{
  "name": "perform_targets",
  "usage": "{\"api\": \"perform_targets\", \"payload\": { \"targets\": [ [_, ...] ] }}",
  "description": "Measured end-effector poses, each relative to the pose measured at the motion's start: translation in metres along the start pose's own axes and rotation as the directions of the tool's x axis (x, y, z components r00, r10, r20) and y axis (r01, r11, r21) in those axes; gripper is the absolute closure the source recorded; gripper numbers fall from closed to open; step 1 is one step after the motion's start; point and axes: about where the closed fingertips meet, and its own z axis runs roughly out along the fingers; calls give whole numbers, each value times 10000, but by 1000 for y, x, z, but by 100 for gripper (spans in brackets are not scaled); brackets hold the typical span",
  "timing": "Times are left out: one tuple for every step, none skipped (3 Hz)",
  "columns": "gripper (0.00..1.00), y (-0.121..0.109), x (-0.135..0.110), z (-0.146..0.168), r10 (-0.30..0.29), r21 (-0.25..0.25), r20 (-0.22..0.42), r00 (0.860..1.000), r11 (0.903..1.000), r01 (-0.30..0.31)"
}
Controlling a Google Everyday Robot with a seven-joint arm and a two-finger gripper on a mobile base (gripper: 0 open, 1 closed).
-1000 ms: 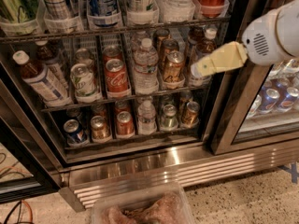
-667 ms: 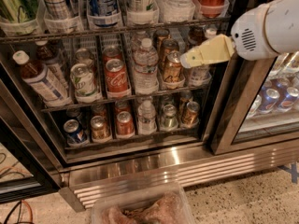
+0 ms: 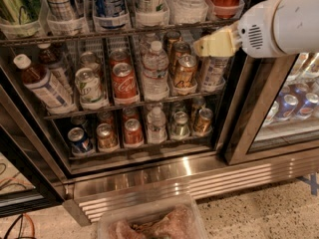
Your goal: Pick coke can from top shelf of fridge
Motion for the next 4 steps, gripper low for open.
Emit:
{"api": "perform_targets", "payload": {
  "targets": [
    [31,-14,-8,-1,-81,656,332,9994,9978,60],
    [29,-33,-16,-2,-375,1543,590,9976,9876,280],
    [33,-45,-25,0,-608,2082,748,9953,9771,440],
    [37,-51,-35,5,-630,2305,950,9935,9723,396]
  ]
}}
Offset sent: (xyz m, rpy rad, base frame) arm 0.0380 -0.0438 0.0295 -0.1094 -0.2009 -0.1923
